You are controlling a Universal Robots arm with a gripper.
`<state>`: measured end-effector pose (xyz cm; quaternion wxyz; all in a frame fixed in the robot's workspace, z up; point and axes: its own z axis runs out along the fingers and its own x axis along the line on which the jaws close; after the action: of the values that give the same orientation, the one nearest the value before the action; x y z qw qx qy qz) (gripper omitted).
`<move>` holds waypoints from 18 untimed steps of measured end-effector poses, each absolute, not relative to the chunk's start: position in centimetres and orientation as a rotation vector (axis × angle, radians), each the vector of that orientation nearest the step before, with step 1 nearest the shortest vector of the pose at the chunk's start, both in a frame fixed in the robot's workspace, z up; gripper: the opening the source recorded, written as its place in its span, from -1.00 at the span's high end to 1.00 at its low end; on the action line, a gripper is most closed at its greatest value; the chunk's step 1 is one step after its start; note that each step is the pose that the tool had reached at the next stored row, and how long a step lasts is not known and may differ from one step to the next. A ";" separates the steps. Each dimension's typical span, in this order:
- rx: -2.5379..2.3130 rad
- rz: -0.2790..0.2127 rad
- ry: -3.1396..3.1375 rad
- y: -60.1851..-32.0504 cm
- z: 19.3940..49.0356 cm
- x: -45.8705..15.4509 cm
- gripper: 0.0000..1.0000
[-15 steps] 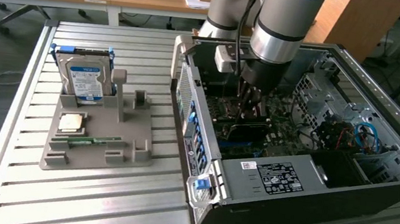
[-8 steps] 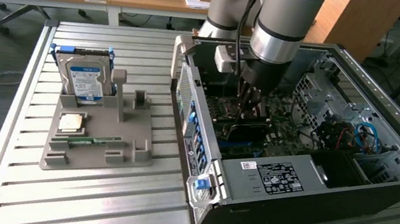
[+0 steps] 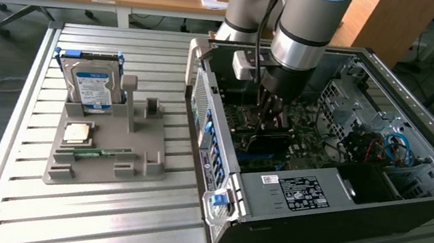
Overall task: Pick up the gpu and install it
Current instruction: 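Press down on the gpu until it lock into place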
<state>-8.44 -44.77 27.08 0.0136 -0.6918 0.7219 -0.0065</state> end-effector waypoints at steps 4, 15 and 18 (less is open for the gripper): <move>-2.155 -0.020 2.249 -44.8 26.8 -8.4 0.79; -2.155 -0.020 2.249 -44.8 26.7 -8.4 0.79; -2.155 -0.020 2.249 -44.8 26.7 -8.4 0.79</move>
<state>-8.44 -44.78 26.70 0.0134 -0.6918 0.7219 -0.0065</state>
